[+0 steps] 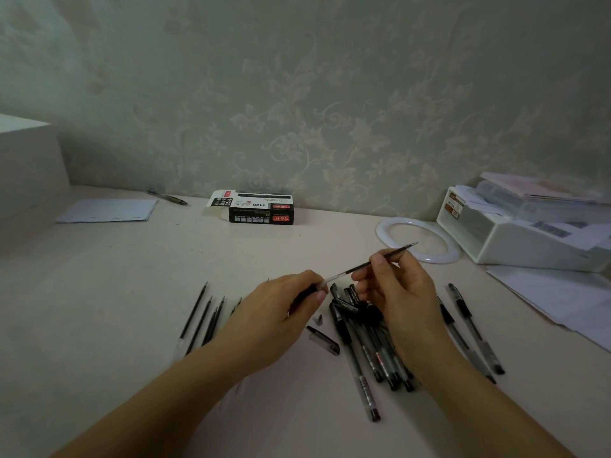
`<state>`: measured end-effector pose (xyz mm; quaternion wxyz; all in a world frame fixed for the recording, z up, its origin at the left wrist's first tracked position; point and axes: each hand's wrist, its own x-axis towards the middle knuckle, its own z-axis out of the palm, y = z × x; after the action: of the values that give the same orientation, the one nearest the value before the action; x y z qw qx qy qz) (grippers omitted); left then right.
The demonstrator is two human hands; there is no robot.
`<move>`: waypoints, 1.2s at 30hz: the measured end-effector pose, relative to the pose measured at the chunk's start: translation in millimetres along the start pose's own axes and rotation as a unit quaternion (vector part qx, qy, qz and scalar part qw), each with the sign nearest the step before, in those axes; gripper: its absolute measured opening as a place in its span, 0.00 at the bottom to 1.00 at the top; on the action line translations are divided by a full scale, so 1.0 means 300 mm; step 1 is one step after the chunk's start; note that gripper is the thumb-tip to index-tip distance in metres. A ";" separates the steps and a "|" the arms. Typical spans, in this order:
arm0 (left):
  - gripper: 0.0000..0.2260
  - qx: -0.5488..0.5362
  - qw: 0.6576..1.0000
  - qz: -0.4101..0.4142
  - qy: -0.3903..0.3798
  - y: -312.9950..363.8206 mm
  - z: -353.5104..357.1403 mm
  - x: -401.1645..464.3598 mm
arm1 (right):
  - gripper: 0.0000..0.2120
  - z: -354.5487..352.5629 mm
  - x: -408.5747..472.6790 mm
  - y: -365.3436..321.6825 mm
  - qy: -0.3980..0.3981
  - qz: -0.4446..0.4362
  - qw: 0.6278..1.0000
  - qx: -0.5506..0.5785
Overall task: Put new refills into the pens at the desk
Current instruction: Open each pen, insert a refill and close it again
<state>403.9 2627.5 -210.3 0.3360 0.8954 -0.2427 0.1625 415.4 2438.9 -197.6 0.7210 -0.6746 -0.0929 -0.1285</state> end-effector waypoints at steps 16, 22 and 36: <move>0.09 -0.029 0.999 -0.016 -0.006 0.000 -0.004 0.000 | 0.09 -0.016 0.002 -0.006 -0.039 -0.017 0.998 0.036; 0.12 -0.064 0.998 -0.013 -0.008 0.003 -0.008 -0.001 | 0.06 -0.014 0.000 -0.020 -0.037 -0.051 0.998 0.009; 0.07 -0.054 0.997 -0.012 0.044 0.011 -0.014 0.005 | 0.07 -0.009 -0.015 0.008 -0.136 -0.124 0.937 -0.298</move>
<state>402.9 2627.7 -204.7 0.3964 0.8707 -0.2253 0.1844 411.8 2436.5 -201.3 0.4458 -0.8527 -0.2303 -0.1455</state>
